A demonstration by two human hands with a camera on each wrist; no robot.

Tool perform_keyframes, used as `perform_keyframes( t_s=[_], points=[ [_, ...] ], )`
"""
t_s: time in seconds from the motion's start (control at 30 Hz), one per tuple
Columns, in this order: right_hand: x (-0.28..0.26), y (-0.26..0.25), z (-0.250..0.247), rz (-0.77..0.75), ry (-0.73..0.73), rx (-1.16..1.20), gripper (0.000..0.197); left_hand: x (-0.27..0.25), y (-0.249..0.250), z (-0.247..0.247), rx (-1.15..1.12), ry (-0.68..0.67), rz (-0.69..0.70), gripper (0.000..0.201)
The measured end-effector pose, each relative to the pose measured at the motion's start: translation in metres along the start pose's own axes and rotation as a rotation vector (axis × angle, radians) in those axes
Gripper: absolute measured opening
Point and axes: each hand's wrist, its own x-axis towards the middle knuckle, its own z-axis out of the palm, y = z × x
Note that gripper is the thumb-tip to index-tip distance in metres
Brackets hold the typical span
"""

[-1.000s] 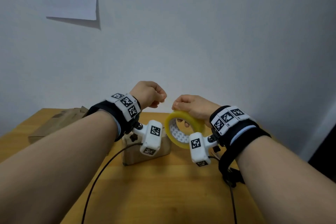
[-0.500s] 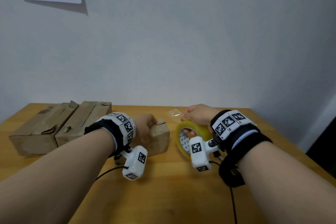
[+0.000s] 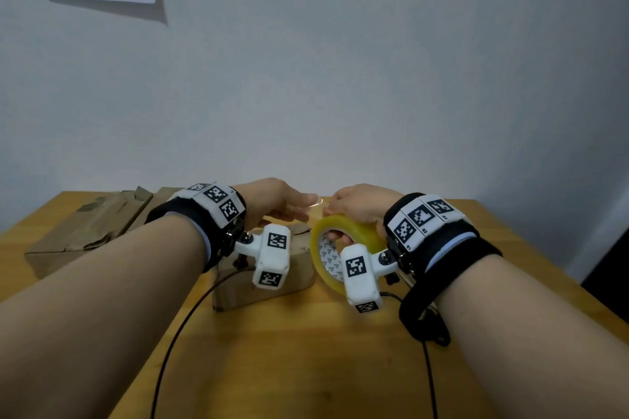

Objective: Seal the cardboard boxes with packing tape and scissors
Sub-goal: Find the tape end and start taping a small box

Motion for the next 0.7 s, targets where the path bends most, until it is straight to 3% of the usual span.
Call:
perform_keyframes(
  t_s=[0.1, 0.17, 0.27, 0.37, 0.5, 0.63, 0.7],
  points=[
    [-0.005, -0.001, 0.004, -0.007, -0.027, 0.026, 0.021, 0.009, 0.008, -0.002, -0.003, 0.155, 0.053, 0.013],
    [-0.008, 0.002, 0.011, 0.009, -0.049, 0.090, 0.034, 0.013, 0.011, -0.003, 0.043, 0.212, 0.081, 0.010],
    [-0.012, 0.011, 0.024, 0.101, -0.120, 0.266, 0.047, 0.019, 0.012, -0.004, 0.140, 0.184, 0.103, 0.014],
    [-0.016, 0.023, 0.033, 0.180, -0.153, 0.160, 0.061, 0.024, 0.013, -0.008, 0.196, 0.222, 0.105, 0.015],
    [-0.012, 0.036, 0.040, 0.237, -0.150, 0.200, 0.057, 0.031, 0.010, -0.015, 0.222, 0.274, 0.065, 0.020],
    [-0.003, 0.038, 0.054, 0.290, -0.202, 0.165, 0.073, 0.043, 0.000, -0.006, 0.316, 0.229, 0.017, 0.025],
    [0.001, 0.043, 0.059, 0.293, -0.189, 0.202, 0.066, 0.048, -0.001, -0.002, 0.351, 0.195, 0.014, 0.026]
  ],
)
